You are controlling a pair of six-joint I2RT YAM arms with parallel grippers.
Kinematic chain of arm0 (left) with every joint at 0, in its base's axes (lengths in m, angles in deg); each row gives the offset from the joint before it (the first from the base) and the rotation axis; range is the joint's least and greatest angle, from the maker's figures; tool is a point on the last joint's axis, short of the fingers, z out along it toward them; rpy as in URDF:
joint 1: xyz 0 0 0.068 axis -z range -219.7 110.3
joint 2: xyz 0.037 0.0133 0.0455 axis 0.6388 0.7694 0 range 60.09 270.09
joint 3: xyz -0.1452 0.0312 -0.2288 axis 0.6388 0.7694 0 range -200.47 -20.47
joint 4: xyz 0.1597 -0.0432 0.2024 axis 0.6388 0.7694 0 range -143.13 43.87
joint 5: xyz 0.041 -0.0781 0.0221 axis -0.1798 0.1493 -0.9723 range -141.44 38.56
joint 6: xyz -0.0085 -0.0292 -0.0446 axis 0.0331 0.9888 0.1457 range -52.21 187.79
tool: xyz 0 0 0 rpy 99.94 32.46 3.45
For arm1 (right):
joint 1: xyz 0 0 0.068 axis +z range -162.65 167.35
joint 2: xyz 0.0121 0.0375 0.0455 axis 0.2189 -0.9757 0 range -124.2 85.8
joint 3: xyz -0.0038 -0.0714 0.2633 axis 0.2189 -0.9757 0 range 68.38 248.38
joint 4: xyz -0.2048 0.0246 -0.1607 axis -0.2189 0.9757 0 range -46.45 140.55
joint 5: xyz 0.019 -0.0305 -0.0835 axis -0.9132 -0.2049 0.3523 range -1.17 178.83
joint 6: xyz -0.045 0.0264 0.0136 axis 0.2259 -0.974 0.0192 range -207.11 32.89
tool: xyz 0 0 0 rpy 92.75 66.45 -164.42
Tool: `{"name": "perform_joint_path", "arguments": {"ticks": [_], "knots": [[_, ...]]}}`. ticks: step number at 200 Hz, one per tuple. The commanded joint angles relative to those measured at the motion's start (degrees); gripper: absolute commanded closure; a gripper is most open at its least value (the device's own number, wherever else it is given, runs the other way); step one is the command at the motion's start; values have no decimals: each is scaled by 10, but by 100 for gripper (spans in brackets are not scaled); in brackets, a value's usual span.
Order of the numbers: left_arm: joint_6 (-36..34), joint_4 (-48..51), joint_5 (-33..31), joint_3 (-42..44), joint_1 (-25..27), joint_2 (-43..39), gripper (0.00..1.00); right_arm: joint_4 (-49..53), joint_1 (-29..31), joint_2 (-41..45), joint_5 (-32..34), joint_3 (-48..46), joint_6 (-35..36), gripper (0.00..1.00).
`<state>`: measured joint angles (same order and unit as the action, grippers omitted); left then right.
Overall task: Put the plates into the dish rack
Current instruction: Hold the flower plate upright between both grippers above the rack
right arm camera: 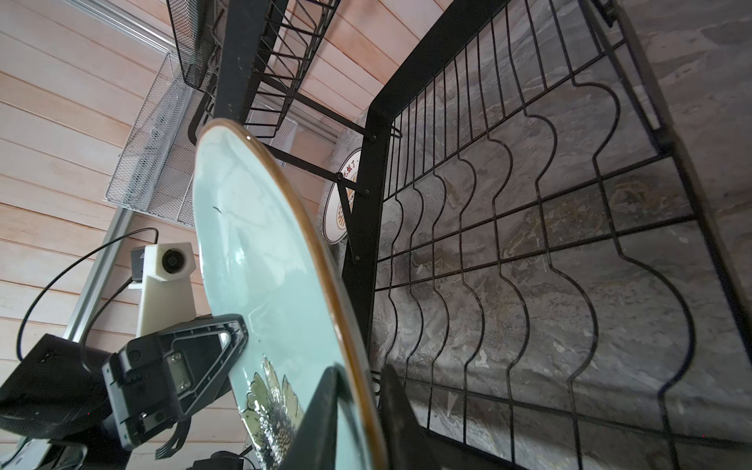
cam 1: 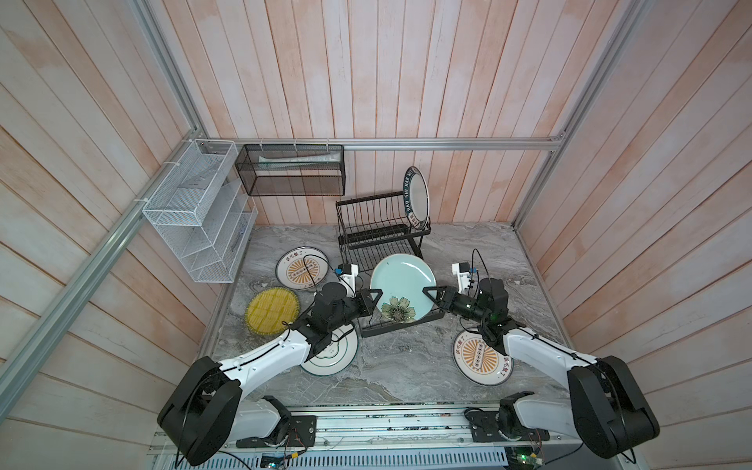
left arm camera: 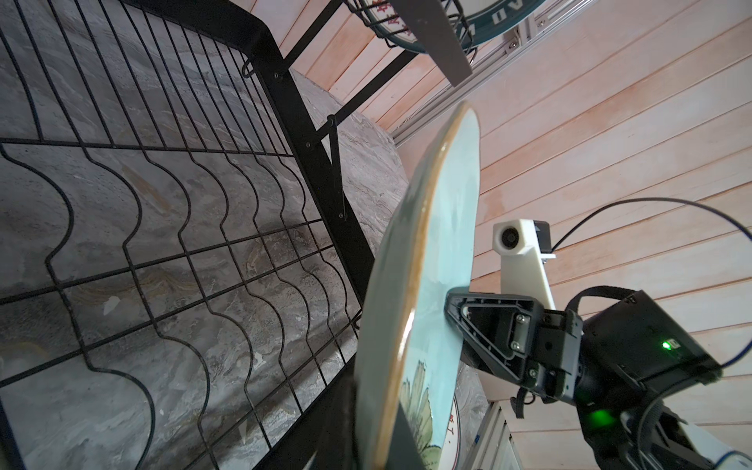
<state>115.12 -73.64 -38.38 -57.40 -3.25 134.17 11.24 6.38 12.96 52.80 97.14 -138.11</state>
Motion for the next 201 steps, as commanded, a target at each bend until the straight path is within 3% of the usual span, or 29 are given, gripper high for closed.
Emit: {"name": "perform_joint_path", "arguments": {"ticks": [1,201], "knots": [[-15,-62,43,-10,8,-2,100,-51,31,14,-41,38,-6,80],[41,-117,20,38,-6,-48,100,-87,91,-28,-56,77,-6,79]]}}
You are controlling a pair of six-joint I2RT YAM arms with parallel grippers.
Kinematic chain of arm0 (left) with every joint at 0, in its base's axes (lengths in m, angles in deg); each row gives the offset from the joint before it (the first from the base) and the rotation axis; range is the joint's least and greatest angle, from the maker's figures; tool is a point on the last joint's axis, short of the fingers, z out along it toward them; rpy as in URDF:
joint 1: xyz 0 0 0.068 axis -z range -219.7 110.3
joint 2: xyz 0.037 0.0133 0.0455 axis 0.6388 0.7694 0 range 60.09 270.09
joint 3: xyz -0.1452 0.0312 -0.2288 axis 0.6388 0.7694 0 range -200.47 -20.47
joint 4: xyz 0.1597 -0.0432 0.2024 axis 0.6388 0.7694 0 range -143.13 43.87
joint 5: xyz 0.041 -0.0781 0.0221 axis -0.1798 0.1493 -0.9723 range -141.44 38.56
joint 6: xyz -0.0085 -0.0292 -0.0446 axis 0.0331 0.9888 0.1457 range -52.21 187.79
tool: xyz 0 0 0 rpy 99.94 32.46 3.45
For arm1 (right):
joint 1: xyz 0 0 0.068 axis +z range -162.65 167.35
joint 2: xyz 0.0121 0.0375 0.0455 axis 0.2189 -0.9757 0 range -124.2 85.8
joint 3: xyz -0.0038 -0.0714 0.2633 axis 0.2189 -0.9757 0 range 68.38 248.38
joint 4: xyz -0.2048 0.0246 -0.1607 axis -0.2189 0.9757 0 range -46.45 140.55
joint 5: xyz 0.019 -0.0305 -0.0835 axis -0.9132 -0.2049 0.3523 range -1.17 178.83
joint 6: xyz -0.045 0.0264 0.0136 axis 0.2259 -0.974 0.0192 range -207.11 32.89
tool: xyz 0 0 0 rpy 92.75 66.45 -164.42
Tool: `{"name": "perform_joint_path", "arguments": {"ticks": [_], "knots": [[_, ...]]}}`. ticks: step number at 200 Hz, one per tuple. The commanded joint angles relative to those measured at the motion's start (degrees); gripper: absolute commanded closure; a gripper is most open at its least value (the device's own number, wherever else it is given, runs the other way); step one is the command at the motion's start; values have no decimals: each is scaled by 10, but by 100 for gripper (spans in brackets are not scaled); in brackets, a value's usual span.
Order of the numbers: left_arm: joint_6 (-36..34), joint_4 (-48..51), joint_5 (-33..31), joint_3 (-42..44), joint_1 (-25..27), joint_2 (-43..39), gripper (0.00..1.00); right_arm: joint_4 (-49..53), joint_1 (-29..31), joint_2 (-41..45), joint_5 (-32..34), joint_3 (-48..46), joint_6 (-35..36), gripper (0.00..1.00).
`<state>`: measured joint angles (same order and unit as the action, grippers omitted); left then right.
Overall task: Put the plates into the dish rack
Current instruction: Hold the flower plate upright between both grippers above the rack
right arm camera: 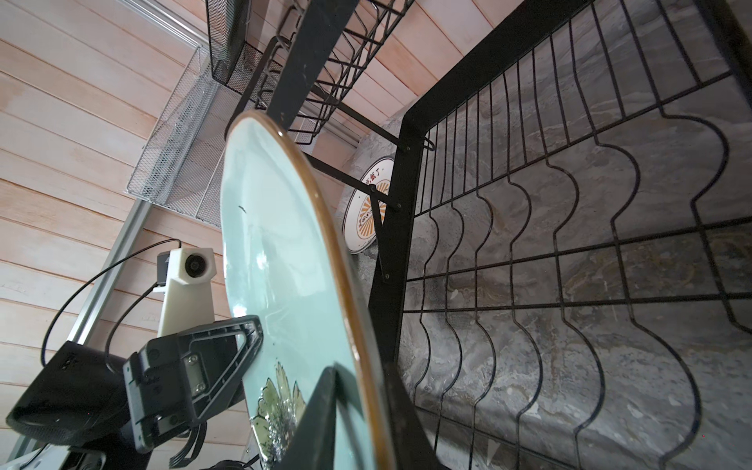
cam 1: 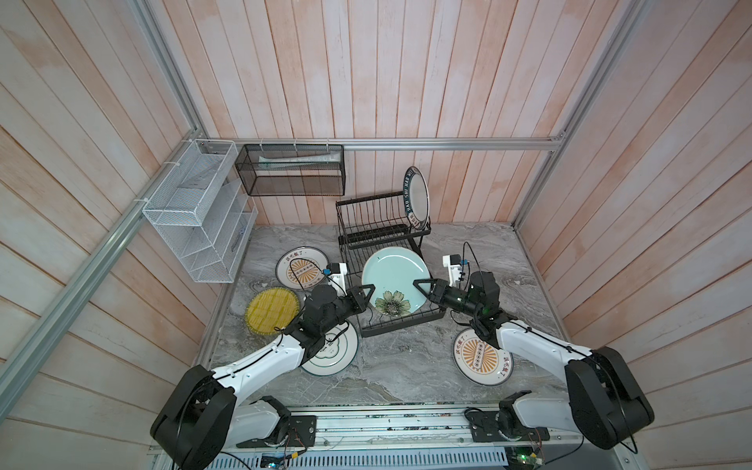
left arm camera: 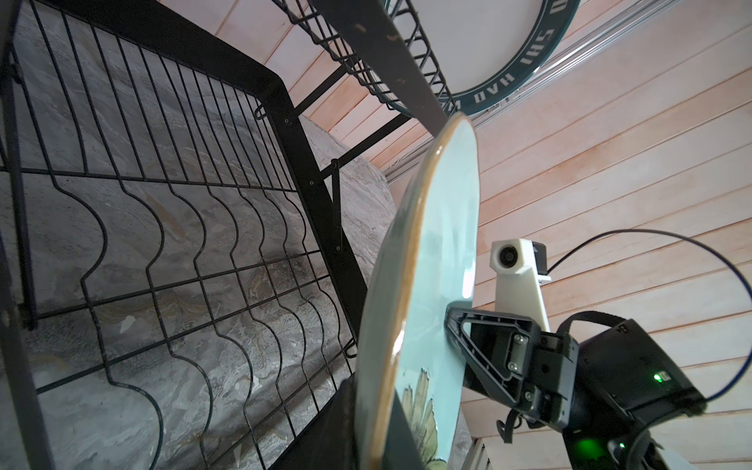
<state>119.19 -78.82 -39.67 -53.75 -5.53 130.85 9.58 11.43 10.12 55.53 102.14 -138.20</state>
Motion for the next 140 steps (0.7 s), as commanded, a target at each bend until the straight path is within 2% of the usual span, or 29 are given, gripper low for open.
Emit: {"name": "perform_joint_path", "arguments": {"ticks": [1,140], "knots": [[0,-65,32,2,16,-15,100,-71,41,0,-83,27,-5,79],[5,-69,11,14,15,-30,100,-106,54,-4,-89,17,-17,81]]}}
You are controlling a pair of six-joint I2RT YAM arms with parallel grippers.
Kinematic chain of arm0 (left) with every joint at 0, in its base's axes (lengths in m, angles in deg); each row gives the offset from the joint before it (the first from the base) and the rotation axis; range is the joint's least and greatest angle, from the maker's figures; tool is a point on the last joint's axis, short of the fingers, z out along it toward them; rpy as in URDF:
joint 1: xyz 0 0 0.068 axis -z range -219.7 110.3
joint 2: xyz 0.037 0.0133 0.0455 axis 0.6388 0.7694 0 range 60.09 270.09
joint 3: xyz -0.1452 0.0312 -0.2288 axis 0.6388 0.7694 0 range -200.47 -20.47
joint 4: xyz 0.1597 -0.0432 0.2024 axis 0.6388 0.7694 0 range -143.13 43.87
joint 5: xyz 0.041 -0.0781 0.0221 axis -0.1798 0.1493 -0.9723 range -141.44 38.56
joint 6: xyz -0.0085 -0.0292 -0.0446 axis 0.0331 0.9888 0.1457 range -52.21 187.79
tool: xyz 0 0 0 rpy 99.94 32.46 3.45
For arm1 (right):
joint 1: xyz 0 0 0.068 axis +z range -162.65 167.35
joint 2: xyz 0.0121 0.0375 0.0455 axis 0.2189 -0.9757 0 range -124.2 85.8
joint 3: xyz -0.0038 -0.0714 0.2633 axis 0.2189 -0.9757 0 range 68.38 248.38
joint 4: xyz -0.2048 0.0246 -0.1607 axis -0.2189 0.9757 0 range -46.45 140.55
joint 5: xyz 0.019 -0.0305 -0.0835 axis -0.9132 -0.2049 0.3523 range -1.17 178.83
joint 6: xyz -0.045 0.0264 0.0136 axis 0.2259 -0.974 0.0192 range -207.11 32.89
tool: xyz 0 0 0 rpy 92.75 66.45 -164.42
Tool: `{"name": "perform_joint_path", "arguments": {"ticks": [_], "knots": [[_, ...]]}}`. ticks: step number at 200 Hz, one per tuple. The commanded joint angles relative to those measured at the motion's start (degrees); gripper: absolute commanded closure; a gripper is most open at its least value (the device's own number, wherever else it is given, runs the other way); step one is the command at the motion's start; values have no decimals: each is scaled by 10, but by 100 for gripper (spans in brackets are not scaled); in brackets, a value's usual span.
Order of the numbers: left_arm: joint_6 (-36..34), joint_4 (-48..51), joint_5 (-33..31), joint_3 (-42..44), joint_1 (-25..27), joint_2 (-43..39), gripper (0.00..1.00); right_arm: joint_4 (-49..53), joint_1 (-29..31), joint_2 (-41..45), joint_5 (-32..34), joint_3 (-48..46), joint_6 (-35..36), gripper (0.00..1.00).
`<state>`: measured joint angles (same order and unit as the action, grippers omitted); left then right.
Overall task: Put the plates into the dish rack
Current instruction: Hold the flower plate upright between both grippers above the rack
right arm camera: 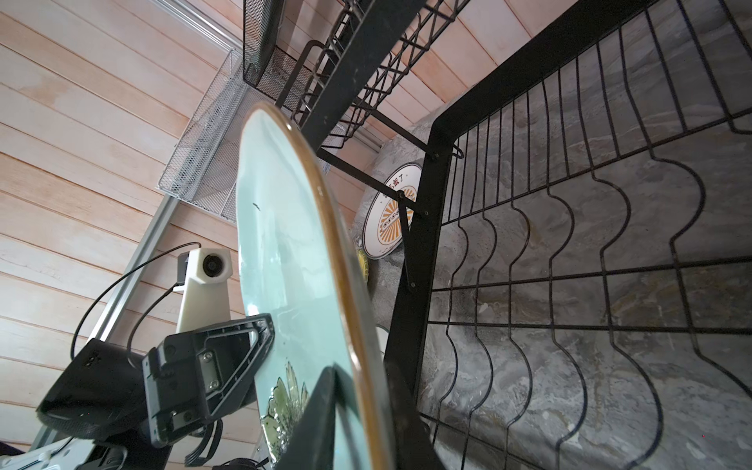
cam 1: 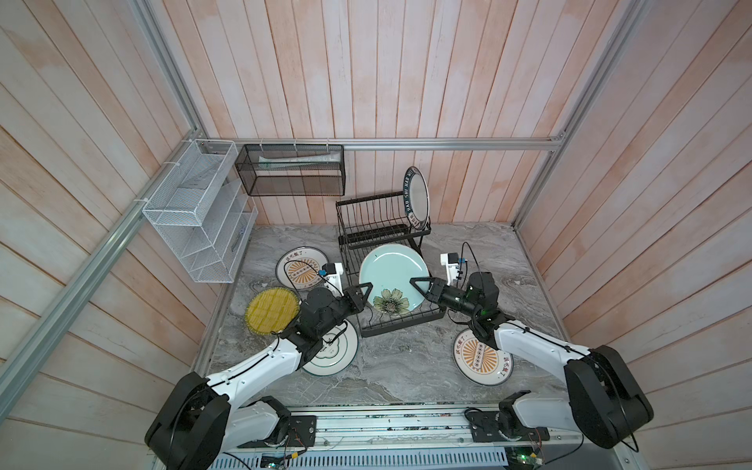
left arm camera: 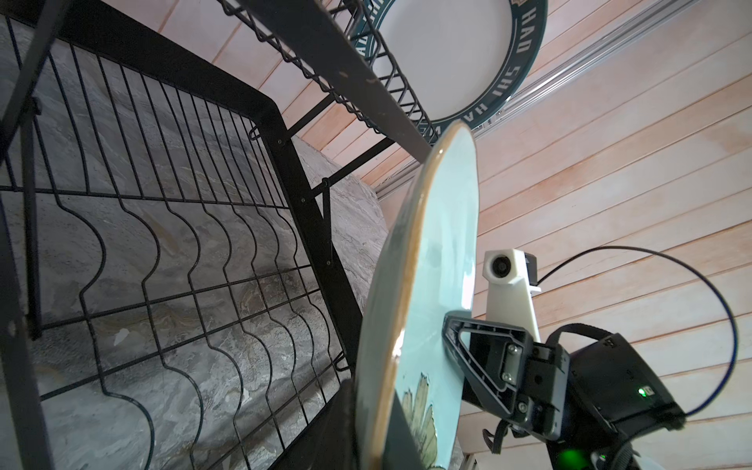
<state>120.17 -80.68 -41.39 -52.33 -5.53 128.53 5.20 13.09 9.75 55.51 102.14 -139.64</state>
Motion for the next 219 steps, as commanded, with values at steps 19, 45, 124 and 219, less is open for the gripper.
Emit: {"name": "perform_joint_path", "arguments": {"ticks": [19,45,124,219], "knots": [[-4,-51,30,-1,15,-6,100,-62,39,-1,-87,17,-1,83],[-3,-51,34,-3,15,-6,100,-61,41,-1,-87,18,3,89],[-10,-29,41,-9,15,3,100,-43,42,12,-71,20,8,100],[-20,-11,45,-21,14,1,82,-25,42,27,-61,28,8,100]]}}
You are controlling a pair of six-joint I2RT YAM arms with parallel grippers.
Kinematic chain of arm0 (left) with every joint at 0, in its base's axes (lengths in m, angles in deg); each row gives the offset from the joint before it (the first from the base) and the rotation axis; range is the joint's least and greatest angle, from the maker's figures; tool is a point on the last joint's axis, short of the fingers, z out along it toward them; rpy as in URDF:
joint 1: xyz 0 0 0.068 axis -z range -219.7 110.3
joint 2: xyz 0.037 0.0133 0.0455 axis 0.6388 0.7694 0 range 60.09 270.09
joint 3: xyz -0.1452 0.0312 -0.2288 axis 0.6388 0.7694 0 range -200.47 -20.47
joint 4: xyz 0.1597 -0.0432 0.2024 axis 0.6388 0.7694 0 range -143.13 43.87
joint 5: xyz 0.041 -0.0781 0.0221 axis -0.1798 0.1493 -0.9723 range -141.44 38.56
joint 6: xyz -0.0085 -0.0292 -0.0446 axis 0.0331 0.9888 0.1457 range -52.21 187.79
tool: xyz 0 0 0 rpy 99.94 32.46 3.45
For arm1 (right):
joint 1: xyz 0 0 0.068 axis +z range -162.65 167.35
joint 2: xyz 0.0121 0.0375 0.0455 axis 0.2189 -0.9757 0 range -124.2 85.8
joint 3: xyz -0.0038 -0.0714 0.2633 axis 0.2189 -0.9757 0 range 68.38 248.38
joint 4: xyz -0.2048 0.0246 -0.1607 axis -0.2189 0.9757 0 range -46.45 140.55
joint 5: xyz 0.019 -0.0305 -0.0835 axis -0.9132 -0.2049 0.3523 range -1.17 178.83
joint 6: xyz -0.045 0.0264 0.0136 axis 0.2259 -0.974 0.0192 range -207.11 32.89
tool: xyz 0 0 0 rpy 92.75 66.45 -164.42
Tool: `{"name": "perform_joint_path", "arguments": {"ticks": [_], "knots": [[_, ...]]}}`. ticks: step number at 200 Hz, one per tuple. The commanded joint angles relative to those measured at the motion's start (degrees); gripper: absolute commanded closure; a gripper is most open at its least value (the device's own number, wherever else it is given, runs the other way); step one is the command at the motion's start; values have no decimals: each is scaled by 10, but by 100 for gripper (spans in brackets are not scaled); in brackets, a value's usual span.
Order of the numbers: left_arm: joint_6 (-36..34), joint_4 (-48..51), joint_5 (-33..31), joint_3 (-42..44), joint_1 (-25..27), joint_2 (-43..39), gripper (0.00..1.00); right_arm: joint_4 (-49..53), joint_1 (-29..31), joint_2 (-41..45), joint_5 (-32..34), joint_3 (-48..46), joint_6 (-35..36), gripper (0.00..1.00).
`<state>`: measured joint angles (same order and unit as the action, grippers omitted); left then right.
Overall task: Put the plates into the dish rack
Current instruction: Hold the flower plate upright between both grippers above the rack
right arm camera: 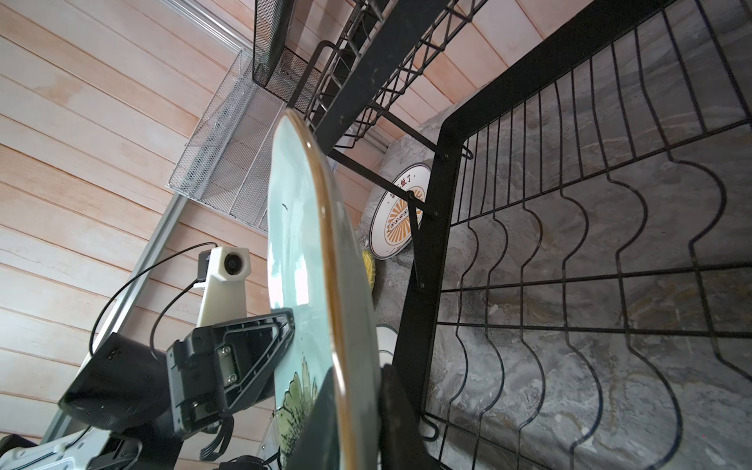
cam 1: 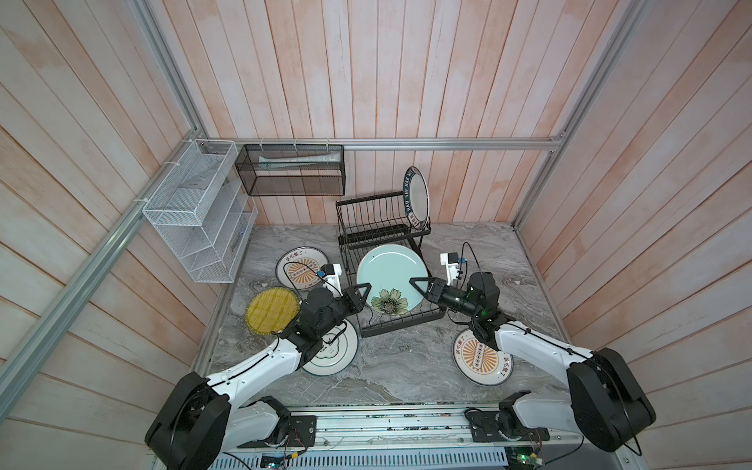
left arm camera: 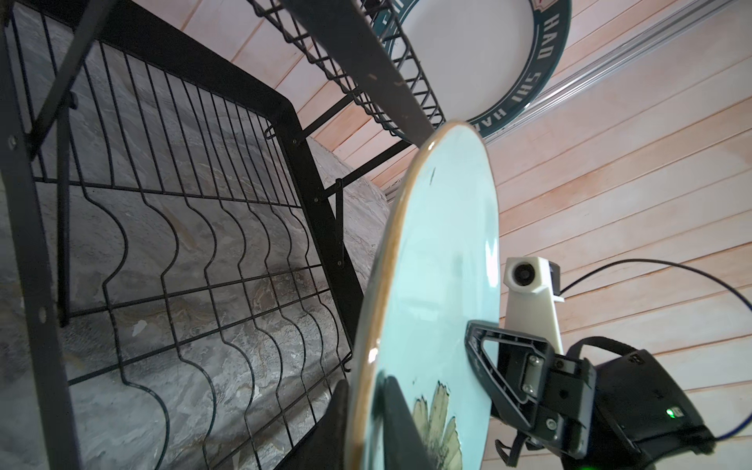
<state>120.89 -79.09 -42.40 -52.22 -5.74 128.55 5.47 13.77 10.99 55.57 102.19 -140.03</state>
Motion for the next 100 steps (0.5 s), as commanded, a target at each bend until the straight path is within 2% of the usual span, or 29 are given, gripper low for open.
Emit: {"name": "perform_joint_path", "arguments": {"ticks": [1,49,78,100], "knots": [[-27,-27,55,-22,16,1,82,-28,35,15,-61,28,12,100],[-30,-21,53,-24,16,-3,72,-24,36,19,-55,27,12,100],[-32,-17,51,-23,16,-5,57,-14,35,22,-43,26,15,100],[-35,-15,51,-23,15,-10,51,-4,34,25,-36,28,21,100]]}}
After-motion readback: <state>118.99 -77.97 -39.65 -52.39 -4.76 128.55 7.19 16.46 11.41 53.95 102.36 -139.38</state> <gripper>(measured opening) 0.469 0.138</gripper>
